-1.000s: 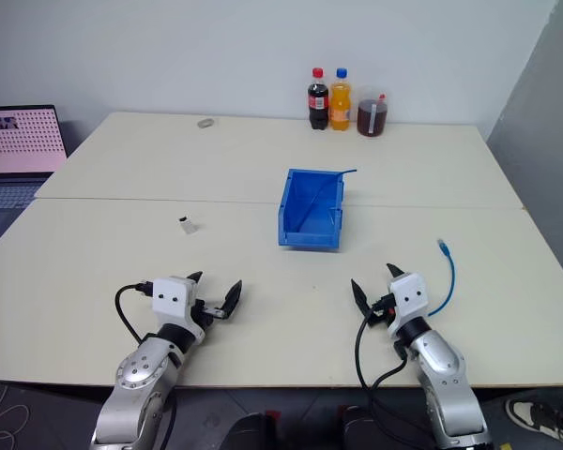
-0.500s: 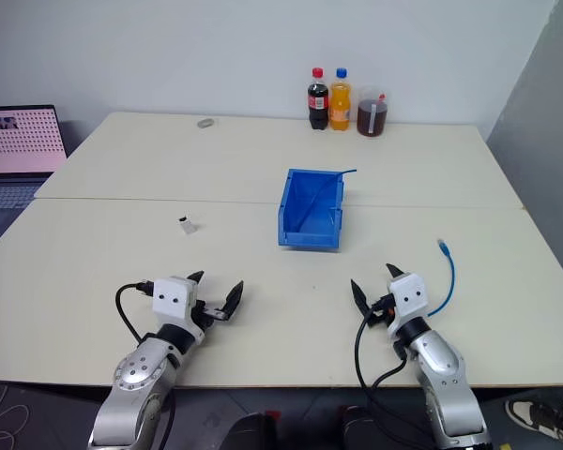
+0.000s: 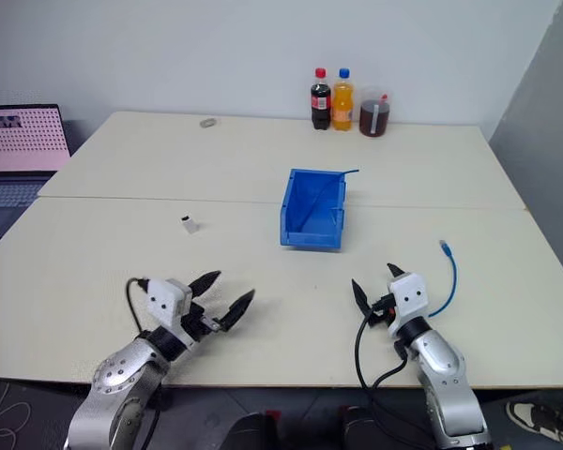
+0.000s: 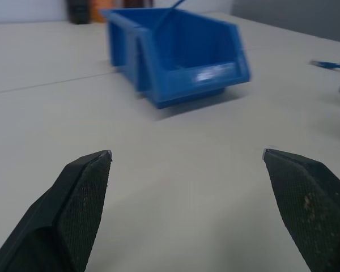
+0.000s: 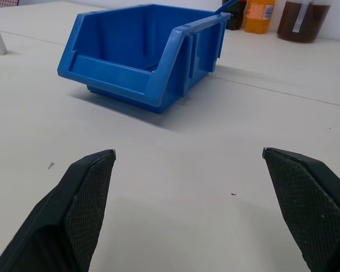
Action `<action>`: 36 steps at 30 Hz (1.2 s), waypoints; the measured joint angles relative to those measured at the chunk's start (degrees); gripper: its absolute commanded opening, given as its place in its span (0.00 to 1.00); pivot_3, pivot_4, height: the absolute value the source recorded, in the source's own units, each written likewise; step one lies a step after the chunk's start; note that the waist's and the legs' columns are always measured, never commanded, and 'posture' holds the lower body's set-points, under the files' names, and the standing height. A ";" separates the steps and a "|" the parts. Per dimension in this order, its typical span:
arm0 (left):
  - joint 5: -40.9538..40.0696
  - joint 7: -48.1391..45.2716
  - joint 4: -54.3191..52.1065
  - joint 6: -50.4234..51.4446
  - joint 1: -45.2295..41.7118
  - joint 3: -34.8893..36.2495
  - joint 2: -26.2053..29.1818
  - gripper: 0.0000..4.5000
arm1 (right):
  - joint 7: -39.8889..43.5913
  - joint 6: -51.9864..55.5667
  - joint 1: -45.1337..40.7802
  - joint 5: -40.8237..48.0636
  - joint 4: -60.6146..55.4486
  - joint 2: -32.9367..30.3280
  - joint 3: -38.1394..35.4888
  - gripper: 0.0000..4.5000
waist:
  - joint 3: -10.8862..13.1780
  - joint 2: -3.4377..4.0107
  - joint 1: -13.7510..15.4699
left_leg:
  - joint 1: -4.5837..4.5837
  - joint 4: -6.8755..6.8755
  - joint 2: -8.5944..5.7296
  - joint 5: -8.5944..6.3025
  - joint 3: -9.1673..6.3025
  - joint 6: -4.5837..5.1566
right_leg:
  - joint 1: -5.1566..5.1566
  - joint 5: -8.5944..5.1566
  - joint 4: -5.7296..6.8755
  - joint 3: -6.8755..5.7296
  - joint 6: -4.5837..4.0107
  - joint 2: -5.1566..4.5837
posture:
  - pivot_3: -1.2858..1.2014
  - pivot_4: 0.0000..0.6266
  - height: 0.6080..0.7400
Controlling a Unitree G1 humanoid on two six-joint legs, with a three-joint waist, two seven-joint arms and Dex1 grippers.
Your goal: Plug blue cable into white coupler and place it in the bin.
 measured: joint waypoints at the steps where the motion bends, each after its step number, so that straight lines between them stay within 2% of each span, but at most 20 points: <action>1: -0.20 -1.24 -0.99 1.24 -0.65 -1.11 0.74 1.00 | -0.34 0.27 0.18 0.13 -1.05 -0.02 -0.66 0.98 | 0.00 0.00 -0.06 | 0.01 -0.01 0.00 0.00 0.01 0.00 | 0.00 -0.01 0.00 0.01 -0.01 0.00 | 0.52 0.24 1.00; 4: -1.29 -4.81 -3.66 5.44 -2.98 -5.01 3.58 1.00 | -1.07 2.74 1.43 1.72 -5.83 -0.94 -3.72 0.98 | 0.01 0.02 -0.09 | 0.00 -0.02 0.01 0.00 -0.01 0.00 | -0.01 -0.02 0.00 -0.01 -0.03 0.01 | 0.52 0.24 1.00; 8: -2.50 -9.56 -5.37 10.75 -10.25 -8.58 6.99 1.00 | -3.86 10.84 2.06 6.04 -12.20 -2.72 -11.92 0.98 | 0.02 0.03 0.15 | -0.03 0.01 0.00 0.00 -0.06 -0.01 | 0.00 -0.01 0.02 -0.08 -0.01 0.01 | 0.52 0.24 1.00; 10: -4.51 -13.51 -5.97 14.12 -14.76 -9.90 9.57 1.00 | -4.90 18.95 0.35 8.87 -13.21 -5.66 -15.91 0.98 | 0.05 0.08 -0.01 | 0.00 0.03 0.00 0.00 -0.05 0.00 | 0.02 -0.01 0.03 -0.05 -0.01 0.02 | 0.52 0.24 1.00; 15: -6.72 -18.27 -6.21 17.84 -18.33 -11.20 11.84 1.00 | -7.07 29.53 -4.14 11.08 -13.07 -9.35 -20.15 0.98 | 0.07 0.14 -0.50 | -0.02 -0.07 -0.01 0.00 -0.05 0.01 | -0.10 -0.03 0.05 0.04 -0.05 0.12 | 0.52 0.24 1.00; 17: -7.01 -19.37 -5.83 19.55 -20.31 -12.20 11.84 1.00 | -7.50 35.87 -7.51 11.86 -11.00 -11.24 -21.17 0.98 | 0.08 0.15 -0.36 | -0.11 -0.06 -0.01 0.00 -0.07 0.01 | -0.17 -0.05 0.04 0.02 -0.08 0.13 | 0.52 0.24 1.00; 21: -7.52 -20.22 -3.83 21.29 -23.94 -12.91 10.82 1.00 | -5.09 41.84 -12.30 14.16 -3.33 -15.13 -22.15 0.98 | 0.08 0.15 -0.17 | -0.18 0.00 -0.05 0.00 -0.04 0.01 | -0.16 -0.02 0.02 0.04 -0.03 0.11 | 0.52 0.24 1.00; 29: -6.76 -21.78 -1.63 21.08 -24.52 -14.50 10.58 1.00 | 0.21 40.38 -18.61 12.84 14.42 -19.59 -19.90 0.98 | 0.10 0.18 -0.37 | -0.22 0.02 -0.05 0.00 -0.03 0.02 | -0.21 -0.02 0.01 0.06 -0.01 0.13 | 0.52 0.24 1.00; 32: -6.41 -22.04 -1.54 20.43 -24.44 -14.56 10.62 1.00 | 3.18 37.11 -22.02 11.69 21.12 -20.49 -18.15 0.88 | 0.11 0.20 -0.33 | -0.22 0.03 -0.05 0.00 -0.03 0.02 | -0.21 -0.02 0.01 0.06 0.00 0.13 | 0.52 0.24 1.00; 36: -6.29 -22.23 -1.54 20.34 -24.29 -14.54 10.88 1.00 | 5.71 33.59 -24.28 10.91 26.02 -21.19 -17.18 0.65 | 0.11 0.20 -0.16 | -0.23 0.02 -0.05 0.00 -0.02 0.02 | -0.20 -0.02 0.00 0.07 0.00 0.12 | 0.52 0.24 1.00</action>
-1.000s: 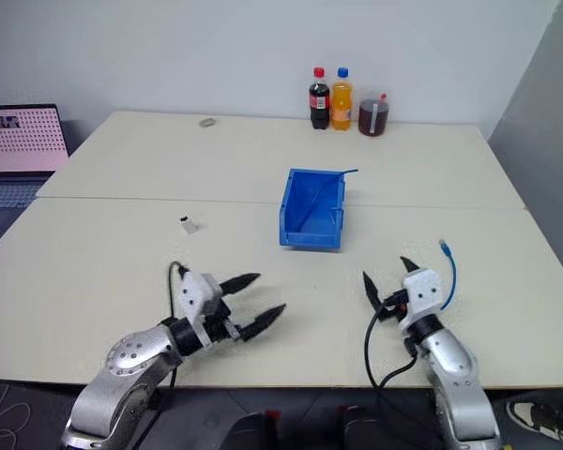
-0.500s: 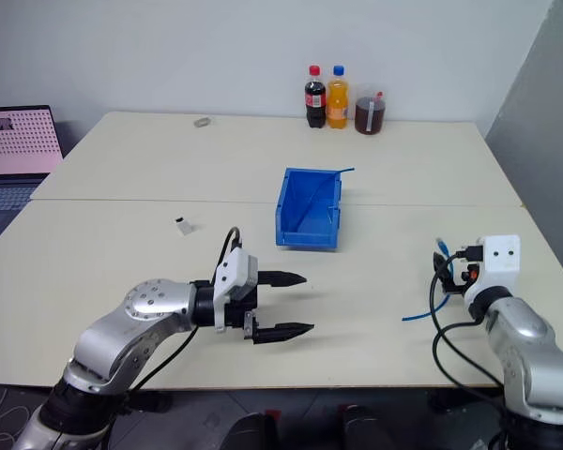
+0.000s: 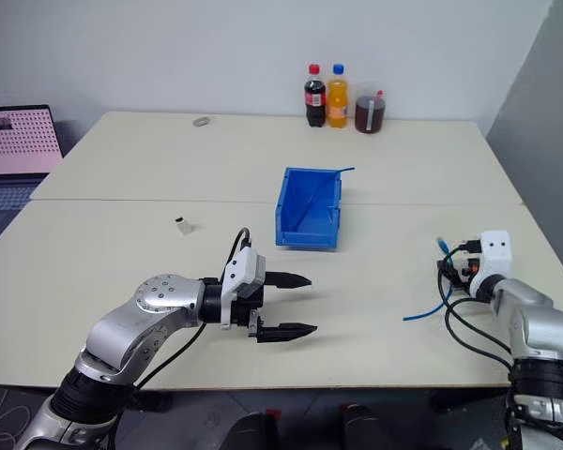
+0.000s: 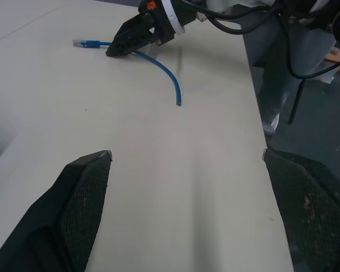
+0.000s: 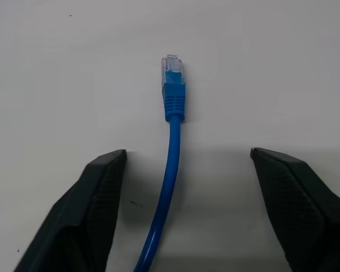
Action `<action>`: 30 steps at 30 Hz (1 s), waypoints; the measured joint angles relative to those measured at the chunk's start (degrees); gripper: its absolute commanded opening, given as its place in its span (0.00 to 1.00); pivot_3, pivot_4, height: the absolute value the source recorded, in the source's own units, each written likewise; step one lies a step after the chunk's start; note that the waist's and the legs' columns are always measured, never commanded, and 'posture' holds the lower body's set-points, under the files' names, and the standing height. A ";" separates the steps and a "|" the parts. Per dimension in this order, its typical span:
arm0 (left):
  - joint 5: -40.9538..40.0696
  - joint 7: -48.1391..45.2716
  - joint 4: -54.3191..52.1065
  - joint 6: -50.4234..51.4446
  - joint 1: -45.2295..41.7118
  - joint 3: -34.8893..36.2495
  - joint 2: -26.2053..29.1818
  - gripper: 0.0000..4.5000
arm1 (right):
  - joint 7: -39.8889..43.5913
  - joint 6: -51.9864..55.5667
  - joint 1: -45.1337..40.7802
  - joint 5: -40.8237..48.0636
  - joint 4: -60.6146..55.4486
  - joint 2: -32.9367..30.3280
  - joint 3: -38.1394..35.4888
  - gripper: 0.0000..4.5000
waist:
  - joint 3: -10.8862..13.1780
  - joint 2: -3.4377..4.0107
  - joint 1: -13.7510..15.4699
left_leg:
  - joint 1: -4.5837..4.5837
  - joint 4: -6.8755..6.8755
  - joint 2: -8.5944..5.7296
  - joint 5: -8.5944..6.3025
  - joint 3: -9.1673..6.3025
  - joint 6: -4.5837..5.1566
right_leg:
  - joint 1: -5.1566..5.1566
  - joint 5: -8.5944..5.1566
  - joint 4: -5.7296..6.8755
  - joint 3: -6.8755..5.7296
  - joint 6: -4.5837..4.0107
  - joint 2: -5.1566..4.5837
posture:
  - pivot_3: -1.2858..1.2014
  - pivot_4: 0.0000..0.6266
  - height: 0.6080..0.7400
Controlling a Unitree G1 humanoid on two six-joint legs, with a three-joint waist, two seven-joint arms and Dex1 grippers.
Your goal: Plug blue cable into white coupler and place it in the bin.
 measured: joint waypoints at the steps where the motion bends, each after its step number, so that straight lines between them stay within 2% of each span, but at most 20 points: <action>1: 0.00 0.00 -0.01 0.00 0.02 0.00 0.10 1.00 | 0.41 -0.40 -0.39 -0.17 0.71 -0.14 0.13 0.59 | 0.00 0.00 0.00 | 0.00 0.00 0.00 0.00 0.00 0.00 | 0.00 0.00 0.00 0.00 0.00 0.00 | 0.52 0.24 1.00; 8: -0.06 0.39 -0.24 0.33 0.62 0.13 0.50 1.00 | 2.78 -3.65 -0.89 -1.98 2.63 -1.30 2.44 0.19 | 0.00 0.01 -0.01 | 0.00 0.01 0.00 0.00 -0.01 0.00 | 0.00 0.00 0.01 -0.01 0.00 0.00 | 0.52 0.24 1.00; 11: -0.48 -0.04 -0.77 1.08 0.95 0.42 1.83 1.00 | 3.27 -4.44 -1.32 -2.22 3.42 -1.32 2.56 0.03 | 0.00 0.01 -0.03 | 0.00 0.01 0.00 0.00 0.00 0.00 | 0.00 0.00 0.02 0.00 0.00 0.00 | 0.52 0.24 1.00; 12: -0.58 -0.34 -0.79 1.23 1.12 0.48 2.21 1.00 | 3.31 -4.75 -1.38 -2.26 3.58 -1.36 2.56 0.01 | 0.01 0.01 -0.02 | 0.00 0.01 0.00 0.00 -0.01 0.00 | 0.00 0.00 0.02 -0.01 0.00 0.00 | 0.52 0.24 1.00; 16: -2.64 -1.22 -1.96 2.50 4.06 2.54 4.45 1.00 | 4.93 -5.47 -1.72 -2.44 3.37 -2.13 3.50 0.01 | 0.03 0.05 -0.21 | 0.00 0.00 0.02 0.00 0.01 0.00 | -0.03 0.00 0.02 0.02 0.00 0.00 | 0.52 0.24 1.00; 21: -3.08 -4.66 -1.21 2.09 15.93 8.53 13.24 1.00 | 12.52 -7.88 -1.42 -2.77 -4.53 -7.05 7.87 0.01 | 0.17 0.28 -0.83 | 0.02 -0.03 0.05 0.00 0.01 0.01 | -0.08 -0.05 0.04 0.03 -0.07 0.00 | 0.52 0.24 1.00; 23: -1.97 -5.08 3.20 -0.02 18.96 11.61 15.16 1.00 | 17.02 -11.24 -1.55 -4.33 -11.20 -9.61 11.60 0.01 | 0.21 0.31 -0.80 | 0.02 -0.03 0.10 0.00 -0.04 0.01 | -0.08 -0.06 0.05 -0.12 -0.09 0.00 | 0.52 0.24 1.00; 26: -1.63 -4.11 7.41 -1.27 17.75 15.53 14.86 1.00 | 21.60 -16.51 -3.70 -6.77 -17.57 -9.86 18.25 0.01 | 0.23 0.27 -0.77 | 0.02 0.02 0.13 0.00 -0.10 0.00 | -0.05 -0.06 0.05 -0.26 -0.09 -0.02 | 0.52 0.24 1.00; 30: -3.70 -3.13 9.34 -0.54 14.83 19.35 13.87 1.00 | 24.06 -23.27 -8.78 -12.84 -19.98 -3.79 29.80 0.01 | 0.22 0.26 -0.37 | -0.01 0.05 0.12 0.01 -0.08 -0.01 | -0.06 -0.04 0.06 -0.28 -0.06 -0.03 | 0.52 0.24 1.00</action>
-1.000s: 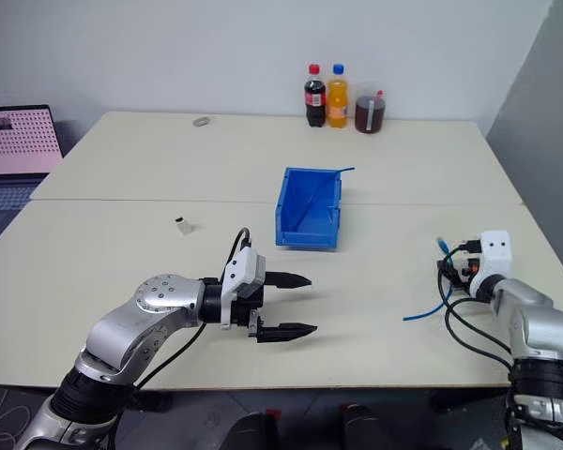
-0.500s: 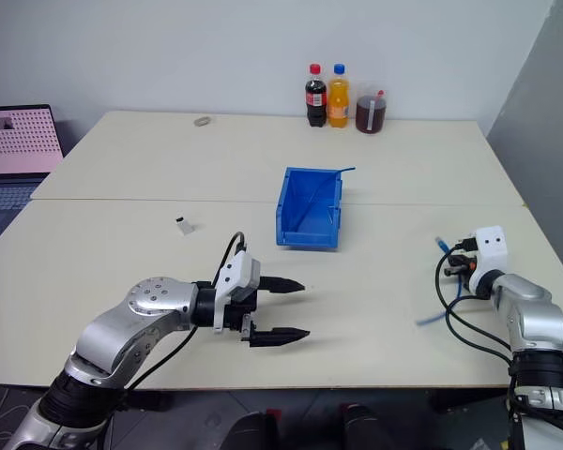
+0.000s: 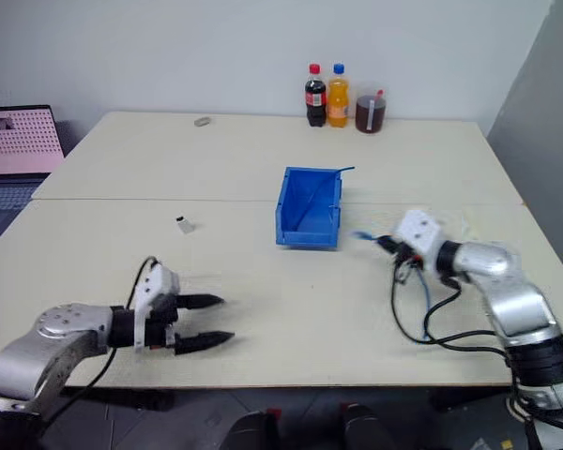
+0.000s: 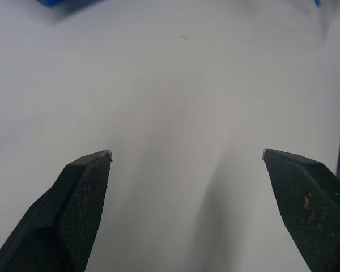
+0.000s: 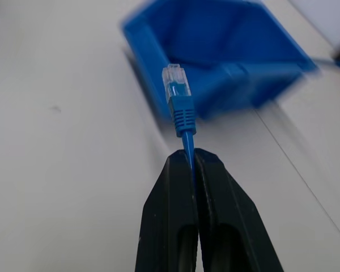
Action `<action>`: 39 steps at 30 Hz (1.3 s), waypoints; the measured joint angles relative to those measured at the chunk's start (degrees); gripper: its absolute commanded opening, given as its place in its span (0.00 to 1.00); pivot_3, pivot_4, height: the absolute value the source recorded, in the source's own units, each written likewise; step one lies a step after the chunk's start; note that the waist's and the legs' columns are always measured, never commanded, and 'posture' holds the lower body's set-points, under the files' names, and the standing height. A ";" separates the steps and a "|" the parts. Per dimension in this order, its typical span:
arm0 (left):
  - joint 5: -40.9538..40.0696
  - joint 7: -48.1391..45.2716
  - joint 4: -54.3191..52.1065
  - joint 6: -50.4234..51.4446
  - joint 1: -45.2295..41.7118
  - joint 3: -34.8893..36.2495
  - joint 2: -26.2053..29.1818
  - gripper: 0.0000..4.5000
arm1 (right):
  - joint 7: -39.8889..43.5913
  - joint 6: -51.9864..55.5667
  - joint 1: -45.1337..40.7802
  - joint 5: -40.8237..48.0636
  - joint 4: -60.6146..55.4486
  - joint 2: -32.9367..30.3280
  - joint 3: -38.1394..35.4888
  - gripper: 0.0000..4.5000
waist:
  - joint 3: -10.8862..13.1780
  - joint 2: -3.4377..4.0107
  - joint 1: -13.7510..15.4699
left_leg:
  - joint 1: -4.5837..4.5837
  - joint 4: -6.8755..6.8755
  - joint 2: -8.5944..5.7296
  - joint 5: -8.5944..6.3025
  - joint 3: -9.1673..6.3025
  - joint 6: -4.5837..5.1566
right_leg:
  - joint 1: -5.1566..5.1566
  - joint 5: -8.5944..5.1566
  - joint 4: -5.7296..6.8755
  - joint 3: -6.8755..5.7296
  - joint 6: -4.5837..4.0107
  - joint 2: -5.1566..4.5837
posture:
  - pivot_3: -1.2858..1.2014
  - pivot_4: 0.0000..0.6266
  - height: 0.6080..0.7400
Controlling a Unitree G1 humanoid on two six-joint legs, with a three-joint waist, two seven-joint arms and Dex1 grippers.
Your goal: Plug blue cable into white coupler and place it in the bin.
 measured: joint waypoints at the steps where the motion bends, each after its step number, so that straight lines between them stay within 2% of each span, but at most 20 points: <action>1: -0.33 0.00 0.16 0.45 -0.12 0.41 -0.19 1.00 | -0.05 -1.07 -0.99 -1.26 0.44 1.63 2.00 0.01 | 0.00 0.00 0.06 | 0.00 0.00 0.00 0.00 0.01 0.00 | 0.00 -0.01 0.01 0.00 -0.03 0.00 | 0.52 0.24 1.00; 5: -1.09 -0.14 2.34 1.09 0.47 1.33 -0.30 1.00 | -1.37 -8.08 -5.81 -9.68 8.35 8.95 10.74 0.01 | 0.00 -0.01 0.28 | -0.07 -0.03 0.01 0.00 -0.03 -0.01 | -0.05 -0.08 0.02 -0.11 -0.19 -0.01 | 0.52 0.24 1.00; 9: -0.60 -0.97 4.65 0.29 2.19 1.73 0.11 1.00 | -1.60 -13.61 -10.14 -14.49 19.46 18.13 17.49 0.01 | -0.01 -0.04 0.21 | -0.07 -0.06 0.06 0.00 -0.14 -0.01 | -0.05 0.00 0.08 -0.29 -0.59 0.01 | 0.52 0.24 1.00; 12: 1.24 -1.37 6.62 -1.74 2.35 1.86 0.67 1.00 | -0.07 -15.74 -10.18 -15.11 23.39 20.22 19.61 0.01 | -0.01 -0.04 0.97 | -0.09 -0.06 0.03 0.00 -0.21 -0.02 | -0.02 -0.05 0.10 -0.45 -0.67 -0.06 | 0.52 0.24 1.00; 15: 2.85 -1.37 7.11 -3.53 2.56 1.81 0.68 1.00 | 0.90 -16.69 -10.75 -15.14 26.40 20.81 19.40 0.13 | -0.02 -0.07 1.44 | -0.09 -0.02 0.02 0.00 -0.18 -0.02 | 0.00 -0.05 0.09 -0.44 -0.67 -0.10 | 0.52 0.24 1.00; 21: 5.58 -1.29 7.07 -6.70 2.46 0.48 0.36 1.00 | 1.65 -16.70 -12.00 -15.57 27.63 21.86 18.52 0.50 | -0.02 -0.08 1.43 | -0.06 -0.02 0.07 0.00 -0.24 -0.02 | -0.01 -0.07 0.25 -0.51 -0.71 -0.04 | 0.52 0.24 1.00; 28: 11.85 2.45 10.75 -13.83 -4.15 -3.41 -4.64 1.00 | 8.83 6.23 -8.16 -4.86 15.59 21.77 12.78 0.87 | -0.04 -0.11 2.03 | -0.07 0.02 0.02 0.01 -0.29 -0.02 | -0.02 -0.07 0.41 -0.53 -0.72 -0.04 | 0.52 0.24 1.00; 33: 14.37 3.71 13.04 -17.18 -6.95 -5.51 -7.77 1.00 | 9.17 17.71 -5.00 0.75 5.60 19.42 7.78 0.87 | -0.05 -0.12 1.89 | -0.07 0.02 0.02 0.00 -0.31 -0.02 | -0.02 -0.08 0.46 -0.54 -0.72 -0.01 | 0.52 0.24 1.00; 39: 17.33 2.95 17.15 -20.68 -9.54 -10.10 -10.52 1.00 | 4.19 26.67 3.88 3.85 -6.57 15.99 3.39 0.87 | -0.06 -0.14 1.80 | -0.07 0.01 0.00 0.00 -0.33 -0.02 | -0.02 -0.08 0.50 -0.52 -0.71 0.00 | 0.52 0.24 1.00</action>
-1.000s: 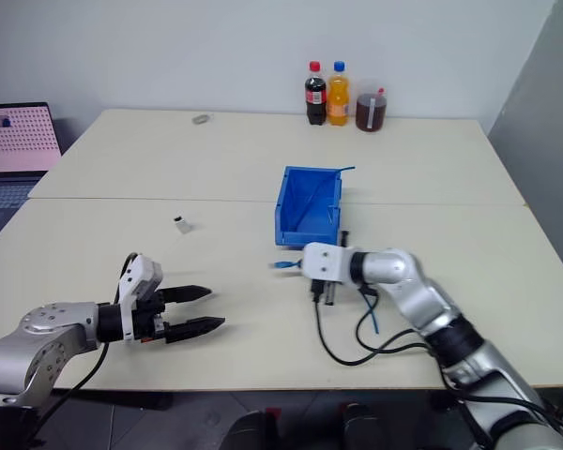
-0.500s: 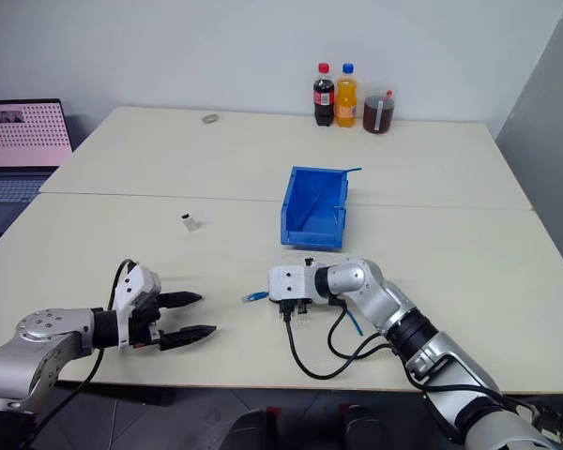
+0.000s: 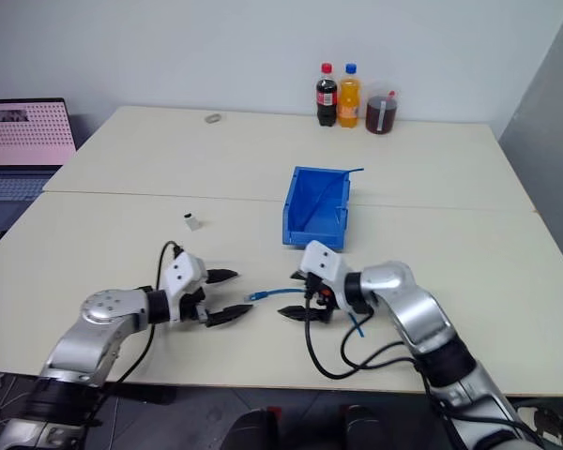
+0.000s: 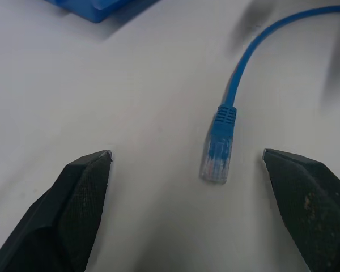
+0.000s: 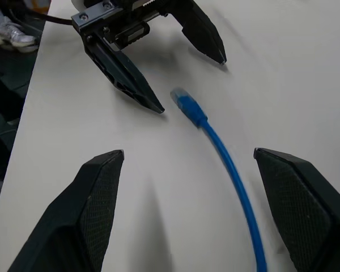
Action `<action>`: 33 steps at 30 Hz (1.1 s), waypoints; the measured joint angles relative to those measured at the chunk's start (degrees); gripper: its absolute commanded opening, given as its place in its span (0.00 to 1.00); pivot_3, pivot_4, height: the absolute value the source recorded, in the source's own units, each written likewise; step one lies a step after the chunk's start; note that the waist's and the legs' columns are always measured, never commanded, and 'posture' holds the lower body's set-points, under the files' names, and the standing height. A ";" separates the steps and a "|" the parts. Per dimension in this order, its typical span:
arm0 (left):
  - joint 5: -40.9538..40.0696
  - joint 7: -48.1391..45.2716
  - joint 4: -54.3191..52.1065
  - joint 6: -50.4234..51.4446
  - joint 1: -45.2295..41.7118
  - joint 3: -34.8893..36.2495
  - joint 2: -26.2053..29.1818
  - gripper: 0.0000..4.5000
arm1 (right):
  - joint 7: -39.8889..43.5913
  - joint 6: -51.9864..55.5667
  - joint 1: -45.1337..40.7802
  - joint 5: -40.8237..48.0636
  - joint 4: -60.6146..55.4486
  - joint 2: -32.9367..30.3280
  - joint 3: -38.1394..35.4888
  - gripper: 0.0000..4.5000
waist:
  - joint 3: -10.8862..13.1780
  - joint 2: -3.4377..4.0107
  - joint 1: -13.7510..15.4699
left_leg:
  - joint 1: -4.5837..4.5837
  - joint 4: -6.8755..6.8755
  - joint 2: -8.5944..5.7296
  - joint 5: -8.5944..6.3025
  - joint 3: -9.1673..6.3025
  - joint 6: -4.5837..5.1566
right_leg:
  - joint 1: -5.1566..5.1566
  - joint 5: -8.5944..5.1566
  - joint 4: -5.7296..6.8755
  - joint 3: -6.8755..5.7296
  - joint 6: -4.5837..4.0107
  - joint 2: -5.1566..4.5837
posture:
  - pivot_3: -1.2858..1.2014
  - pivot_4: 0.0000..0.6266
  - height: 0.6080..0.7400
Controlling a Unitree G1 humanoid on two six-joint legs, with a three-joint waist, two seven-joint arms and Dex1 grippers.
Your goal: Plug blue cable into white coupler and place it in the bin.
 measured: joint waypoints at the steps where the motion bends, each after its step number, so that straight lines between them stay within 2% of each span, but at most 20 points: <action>1: 0.48 -0.50 0.92 -0.70 -0.73 -0.33 -0.06 1.00 | -0.87 1.26 0.77 0.23 -1.39 -0.36 -0.56 0.87 | 0.00 0.01 -0.05 | 0.01 0.00 0.00 0.00 0.00 0.00 | 0.00 -0.01 0.01 0.00 0.02 0.00 | 0.52 0.24 1.00; 8: 2.12 -4.03 6.93 -6.46 -4.63 -3.17 -0.83 0.70 | -5.94 6.68 4.19 2.78 -9.65 -1.08 -2.86 0.88 | -0.04 -0.01 -0.03 | 0.06 0.06 -0.02 0.01 -0.03 0.00 | 0.05 -0.16 0.06 0.02 0.29 0.02 | 0.52 0.24 1.00; 23: 2.39 -8.04 11.01 -10.31 -5.88 -4.51 -0.11 0.06 | -11.54 9.78 5.63 8.36 -13.25 -2.81 -7.04 0.88 | -0.14 -0.04 -0.17 | 0.33 0.06 0.00 0.04 -0.02 0.04 | 0.11 -0.18 0.35 0.08 0.28 0.06 | 0.52 0.24 1.00; 33: -0.53 -7.96 11.42 -5.74 -5.97 -2.47 -2.07 0.05 | -10.97 7.90 8.56 12.34 -17.11 -5.28 -8.72 0.88 | -0.15 -0.04 -0.57 | 0.38 0.06 -0.01 0.08 -0.02 0.08 | 0.15 -0.18 0.41 0.10 0.29 0.06 | 0.52 0.24 1.00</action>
